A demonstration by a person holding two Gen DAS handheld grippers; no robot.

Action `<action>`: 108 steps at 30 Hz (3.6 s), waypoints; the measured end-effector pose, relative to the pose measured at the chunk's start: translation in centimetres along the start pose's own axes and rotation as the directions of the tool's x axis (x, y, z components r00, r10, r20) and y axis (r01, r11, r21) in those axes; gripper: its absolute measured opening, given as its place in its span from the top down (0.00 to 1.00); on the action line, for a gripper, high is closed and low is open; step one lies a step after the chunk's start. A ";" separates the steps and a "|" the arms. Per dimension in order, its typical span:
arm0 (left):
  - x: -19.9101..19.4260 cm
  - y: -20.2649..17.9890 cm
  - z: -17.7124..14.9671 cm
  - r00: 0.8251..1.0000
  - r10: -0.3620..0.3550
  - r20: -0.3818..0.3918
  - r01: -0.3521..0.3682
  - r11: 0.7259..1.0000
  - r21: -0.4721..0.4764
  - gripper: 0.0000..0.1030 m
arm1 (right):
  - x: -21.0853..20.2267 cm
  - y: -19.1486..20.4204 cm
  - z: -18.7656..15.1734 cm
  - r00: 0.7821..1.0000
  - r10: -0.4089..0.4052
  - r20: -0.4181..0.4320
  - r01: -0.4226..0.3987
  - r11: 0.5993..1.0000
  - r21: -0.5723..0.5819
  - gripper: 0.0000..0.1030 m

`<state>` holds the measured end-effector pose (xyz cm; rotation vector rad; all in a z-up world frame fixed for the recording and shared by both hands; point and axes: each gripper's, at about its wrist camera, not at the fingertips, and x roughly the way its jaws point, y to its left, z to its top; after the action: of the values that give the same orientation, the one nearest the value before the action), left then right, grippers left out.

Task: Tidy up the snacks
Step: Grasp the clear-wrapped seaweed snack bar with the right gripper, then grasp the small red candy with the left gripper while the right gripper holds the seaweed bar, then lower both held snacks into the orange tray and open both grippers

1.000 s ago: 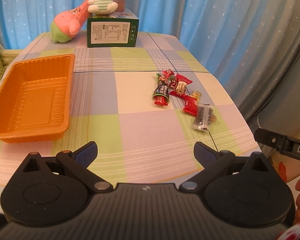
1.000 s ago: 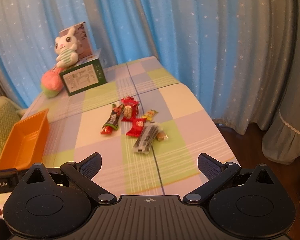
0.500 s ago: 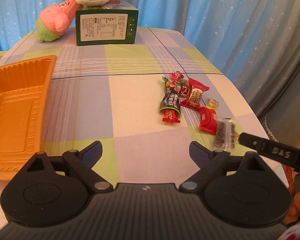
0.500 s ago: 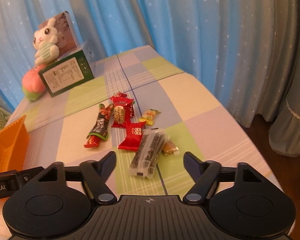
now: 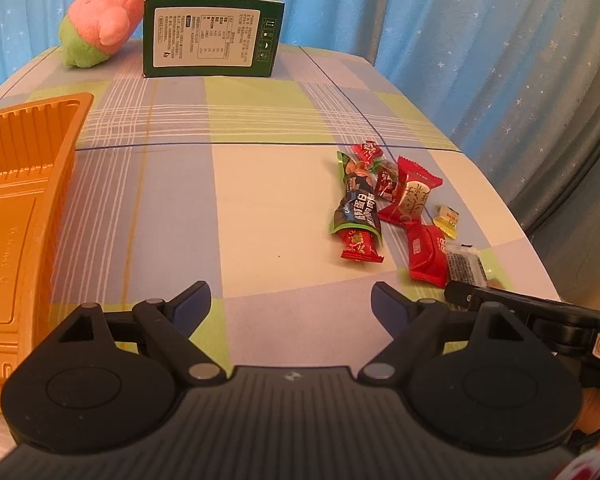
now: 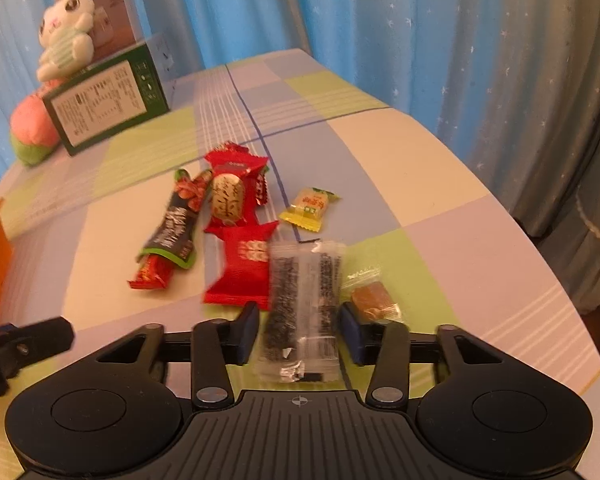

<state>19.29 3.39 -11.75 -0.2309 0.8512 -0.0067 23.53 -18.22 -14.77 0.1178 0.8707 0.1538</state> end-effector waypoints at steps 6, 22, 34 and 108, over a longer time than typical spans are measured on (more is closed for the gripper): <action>0.6 -0.2 0.5 0.999 -0.030 0.011 0.030 1.000 0.006 0.24 | -1.6 -0.4 -0.5 1.000 0.007 0.029 -0.007 1.000 0.010 0.63; 7.2 -4.5 2.6 0.996 -0.092 -0.016 0.094 0.989 0.117 0.70 | -2.4 -1.7 -0.2 0.997 0.011 0.079 -0.018 0.996 0.087 0.63; 3.9 -3.3 -0.9 0.999 -0.014 -0.045 0.023 0.982 0.190 0.81 | -2.2 -1.2 -0.4 0.997 0.042 0.071 -0.048 0.995 0.085 0.63; -15.8 22.1 -1.1 0.966 0.233 0.114 -0.209 0.960 -0.188 0.70 | -4.8 27.3 -1.9 0.875 0.472 -0.107 -0.483 0.846 -0.226 0.63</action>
<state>6.11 26.24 -5.19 -0.2957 0.7385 0.2914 16.64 7.80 -7.84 0.0972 0.8494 0.7369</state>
